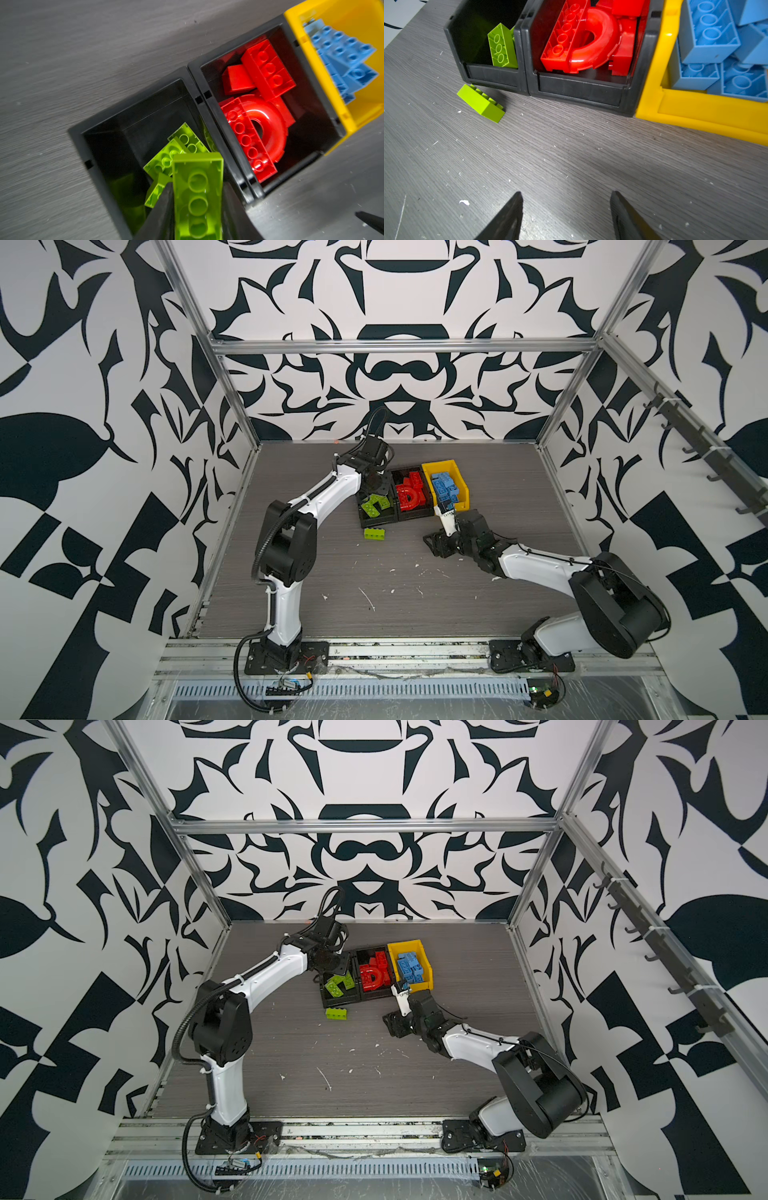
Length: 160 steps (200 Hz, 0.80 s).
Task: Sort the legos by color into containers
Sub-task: 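Carry the lime-green brick into the black compartment and open the left gripper, then grasp the last lime-green brick with the right gripper while the left draws back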
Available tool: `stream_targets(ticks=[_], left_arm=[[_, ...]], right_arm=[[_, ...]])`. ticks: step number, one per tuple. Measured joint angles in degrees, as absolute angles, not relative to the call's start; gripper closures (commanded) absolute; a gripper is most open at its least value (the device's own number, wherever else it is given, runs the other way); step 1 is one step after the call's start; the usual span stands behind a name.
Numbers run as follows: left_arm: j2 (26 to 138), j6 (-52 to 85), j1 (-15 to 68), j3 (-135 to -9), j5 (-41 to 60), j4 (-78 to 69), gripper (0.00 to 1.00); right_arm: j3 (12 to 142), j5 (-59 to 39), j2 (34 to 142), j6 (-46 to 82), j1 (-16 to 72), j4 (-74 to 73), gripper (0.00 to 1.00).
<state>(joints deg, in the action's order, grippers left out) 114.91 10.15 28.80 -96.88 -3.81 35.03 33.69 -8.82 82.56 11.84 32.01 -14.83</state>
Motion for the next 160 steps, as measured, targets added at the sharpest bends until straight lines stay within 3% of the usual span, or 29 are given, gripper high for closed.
stream_targets(ticks=[17,34,97,126,160], left_arm=[[116.03,9.93,28.18,-97.14,-2.94,35.07,0.64],[116.07,9.34,27.88,-97.14,-2.46,35.07,0.49],[114.15,8.67,27.64,-96.95,-2.04,34.92,0.28],[106.02,8.91,26.76,-92.49,-0.49,33.32,0.18],[88.99,11.73,21.65,-77.69,3.99,27.94,0.1]], right_arm=[[33.69,-8.8,82.56,11.84,32.01,-14.81,0.31],[33.69,-8.82,82.56,11.84,32.01,-14.81,0.3],[33.74,-11.53,82.54,9.43,35.97,-16.99,0.26],[39.0,-11.62,86.8,5.8,42.3,-16.43,0.25],[45.54,-11.7,95.15,3.27,45.47,-16.71,0.25]])
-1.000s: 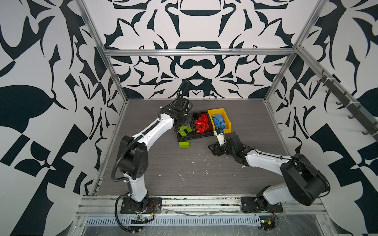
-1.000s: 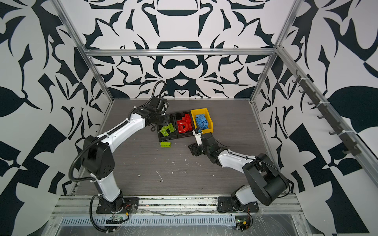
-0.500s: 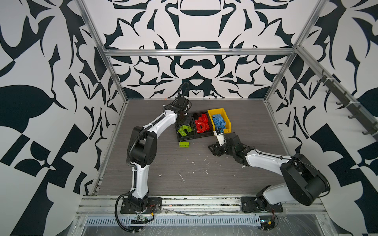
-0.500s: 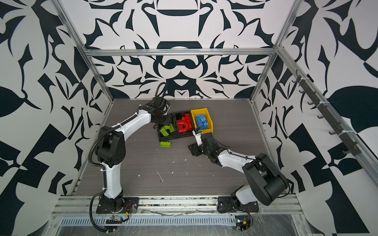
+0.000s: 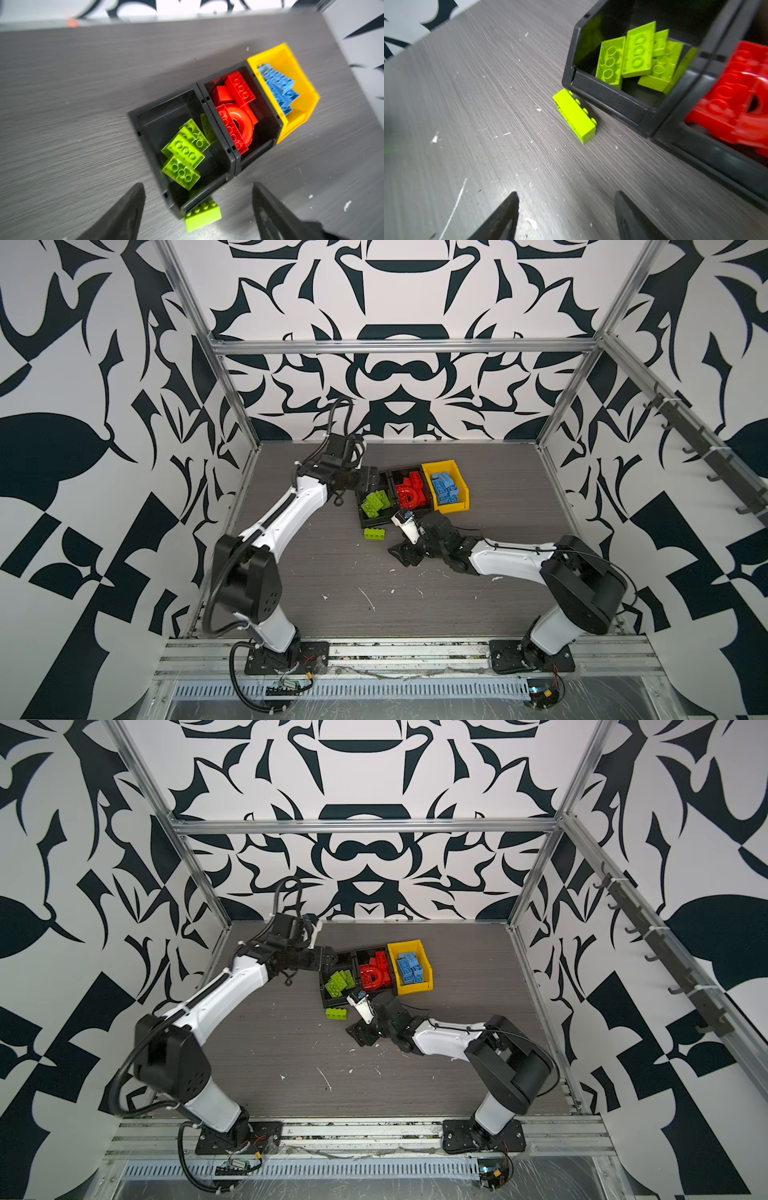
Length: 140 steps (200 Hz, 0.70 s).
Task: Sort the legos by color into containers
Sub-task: 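Grasp the last lime-green brick with the right gripper while the left draws back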
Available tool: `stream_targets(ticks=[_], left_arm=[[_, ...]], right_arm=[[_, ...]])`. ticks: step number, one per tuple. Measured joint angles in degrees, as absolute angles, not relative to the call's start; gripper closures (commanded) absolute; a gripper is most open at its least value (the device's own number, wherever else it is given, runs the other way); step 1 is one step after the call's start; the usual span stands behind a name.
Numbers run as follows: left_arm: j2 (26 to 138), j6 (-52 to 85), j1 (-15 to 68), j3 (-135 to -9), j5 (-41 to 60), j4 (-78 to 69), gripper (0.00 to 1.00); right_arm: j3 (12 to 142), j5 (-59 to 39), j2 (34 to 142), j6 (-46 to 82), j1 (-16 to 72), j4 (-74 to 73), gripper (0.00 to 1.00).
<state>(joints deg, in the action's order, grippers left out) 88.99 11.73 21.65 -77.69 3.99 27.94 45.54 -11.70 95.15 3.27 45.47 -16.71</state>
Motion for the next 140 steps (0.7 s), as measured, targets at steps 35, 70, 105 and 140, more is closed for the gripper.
stream_targets(ticks=[35,70,105,140], left_arm=[[70.89,14.24,18.55,-59.09,4.32,23.05,0.07],[58.96,15.99,18.15,-49.04,3.9,22.33,0.0],[51.96,16.95,17.17,-43.75,2.72,22.35,0.0],[49.91,16.93,15.88,-42.48,2.37,23.29,0.0]], right_arm=[[49.76,-11.29,102.04,1.54,46.61,-16.01,0.26],[54.72,-9.69,107.59,-0.12,46.94,-14.96,0.25],[58.17,-7.57,111.26,-1.19,46.94,-14.74,0.25],[61.56,-6.26,114.13,-1.74,46.94,-15.03,0.25]])
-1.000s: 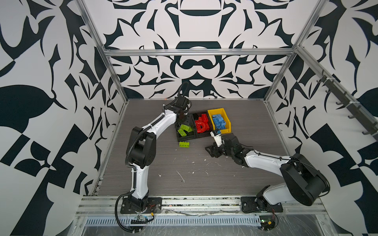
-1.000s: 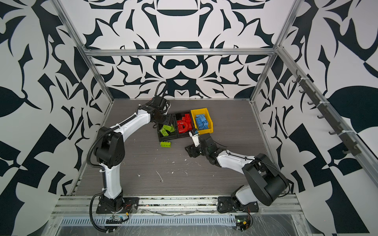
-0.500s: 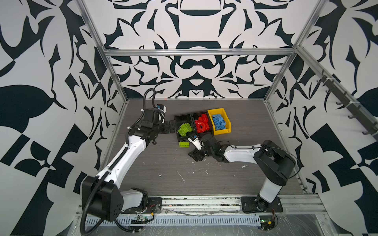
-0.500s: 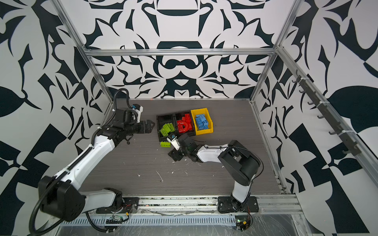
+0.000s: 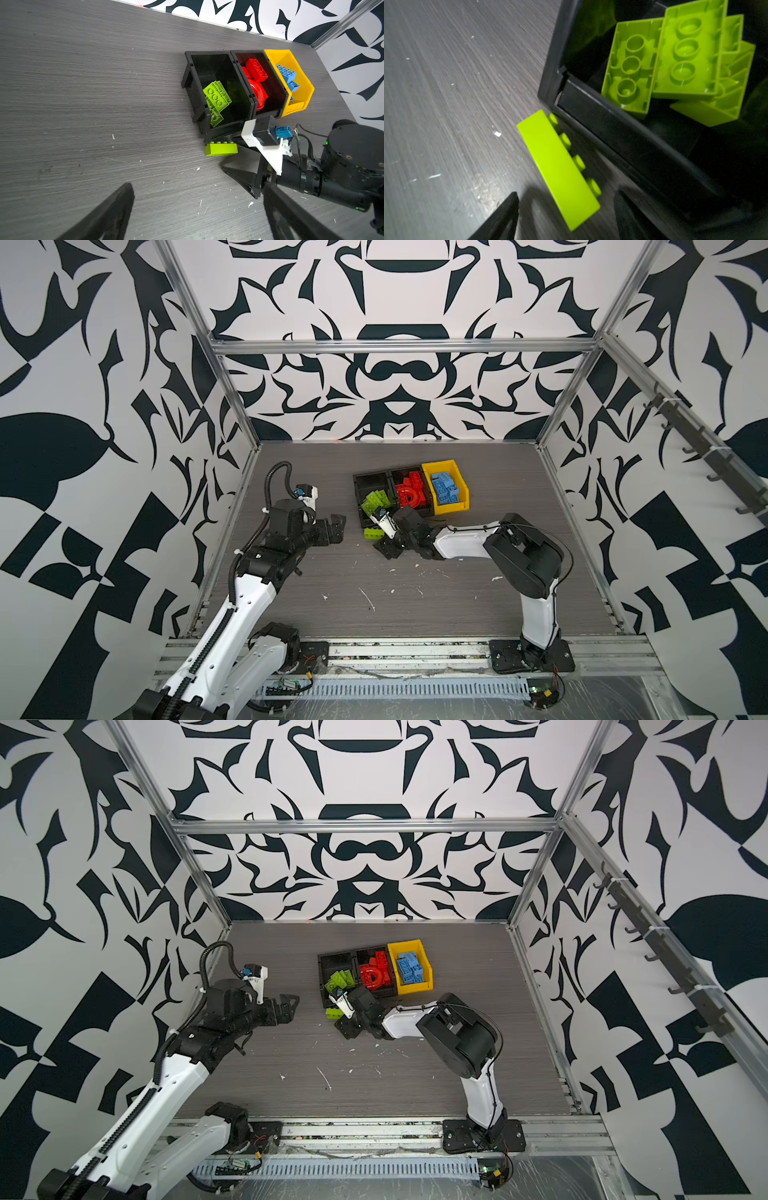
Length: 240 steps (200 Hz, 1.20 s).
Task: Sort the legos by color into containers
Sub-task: 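Grasp the last lime-green brick with the right gripper while the left draws back, then lift the lime-green brick with the right gripper and drop it into the black compartment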
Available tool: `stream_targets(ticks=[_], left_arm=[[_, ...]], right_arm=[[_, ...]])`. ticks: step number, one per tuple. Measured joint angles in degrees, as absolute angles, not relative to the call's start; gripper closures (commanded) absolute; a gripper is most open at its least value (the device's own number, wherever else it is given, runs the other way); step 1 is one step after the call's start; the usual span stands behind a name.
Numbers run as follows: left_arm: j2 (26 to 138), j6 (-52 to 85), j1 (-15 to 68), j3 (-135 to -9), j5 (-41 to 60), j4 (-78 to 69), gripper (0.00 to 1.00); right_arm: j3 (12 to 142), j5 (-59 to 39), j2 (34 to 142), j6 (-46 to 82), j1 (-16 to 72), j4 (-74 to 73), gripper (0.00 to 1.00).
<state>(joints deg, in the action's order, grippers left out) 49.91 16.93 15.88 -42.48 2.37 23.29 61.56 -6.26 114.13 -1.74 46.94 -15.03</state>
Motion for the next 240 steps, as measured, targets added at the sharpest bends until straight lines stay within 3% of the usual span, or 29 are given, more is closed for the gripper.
stream_targets(ticks=[99,170,240], left_arm=[[50.46,18.83,14.48,-37.95,3.64,21.32,0.0],[48.25,21.21,14.39,-36.25,4.56,20.6,0.0],[46.41,22.26,14.37,-35.22,4.56,20.86,0.0]], right_arm=[[67.42,-6.52,118.37,-2.22,46.94,-14.74,0.32],[67.92,-8.86,118.67,-2.26,47.11,-14.33,0.59],[67.92,-9.37,118.63,-1.8,47.88,-14.17,0.74]])
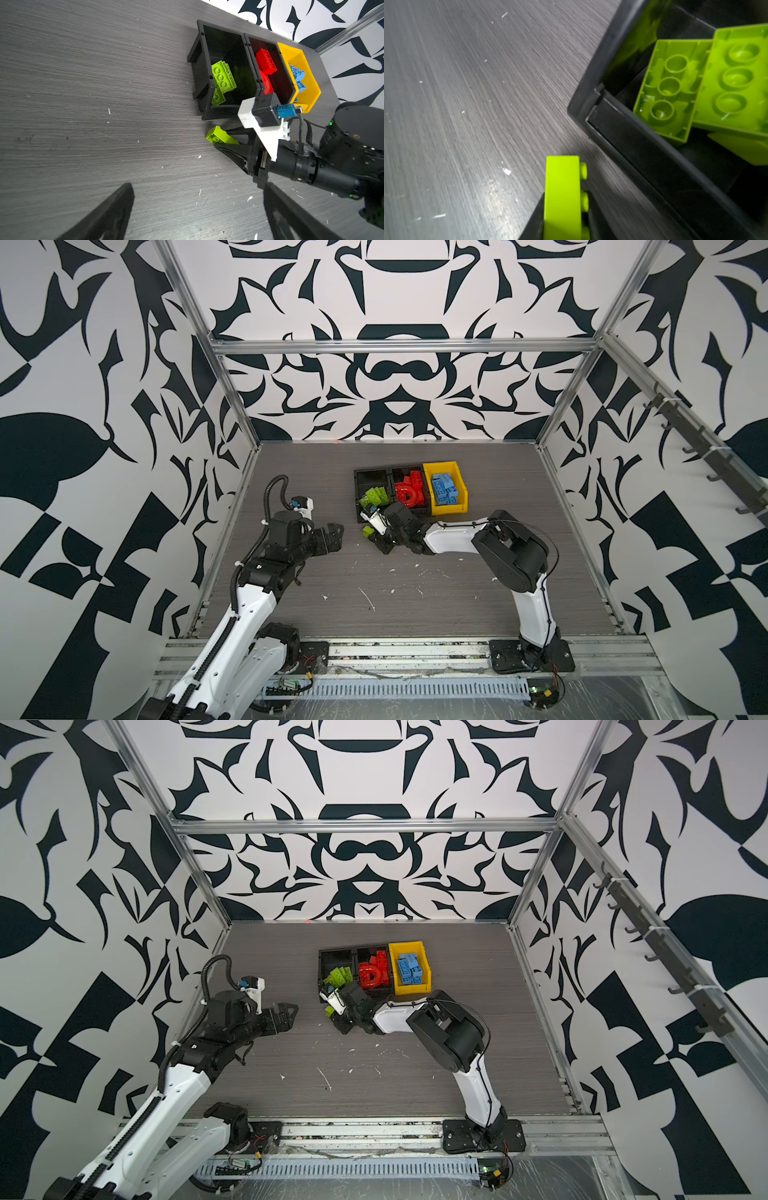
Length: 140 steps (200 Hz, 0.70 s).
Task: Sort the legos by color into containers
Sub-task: 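Lift the lime-green brick with the right gripper and drop it into the black compartment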
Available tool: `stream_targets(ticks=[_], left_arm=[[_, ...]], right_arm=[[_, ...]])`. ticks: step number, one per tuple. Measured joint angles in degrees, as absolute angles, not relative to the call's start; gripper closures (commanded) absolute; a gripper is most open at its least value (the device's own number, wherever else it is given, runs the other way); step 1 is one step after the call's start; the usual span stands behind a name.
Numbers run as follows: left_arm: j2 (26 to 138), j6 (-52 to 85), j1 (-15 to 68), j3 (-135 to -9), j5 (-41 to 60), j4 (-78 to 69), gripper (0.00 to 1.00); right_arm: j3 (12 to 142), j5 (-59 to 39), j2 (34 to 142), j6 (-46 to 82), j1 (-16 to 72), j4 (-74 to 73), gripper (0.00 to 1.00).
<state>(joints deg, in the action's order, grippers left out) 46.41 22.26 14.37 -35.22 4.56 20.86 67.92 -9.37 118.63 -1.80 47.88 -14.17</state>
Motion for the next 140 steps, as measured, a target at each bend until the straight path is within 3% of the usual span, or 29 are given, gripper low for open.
stream_targets(ticks=[71,140], left_arm=[[46.11,22.09,14.37,-35.22,3.25,21.78,0.0],[46.06,19.46,14.24,-32.91,-2.9,17.8,0.0]], right_arm=[[67.53,-7.97,111.81,1.08,48.51,-10.74,0.83],[77.01,-5.91,109.75,3.6,45.15,-5.96,0.78]])
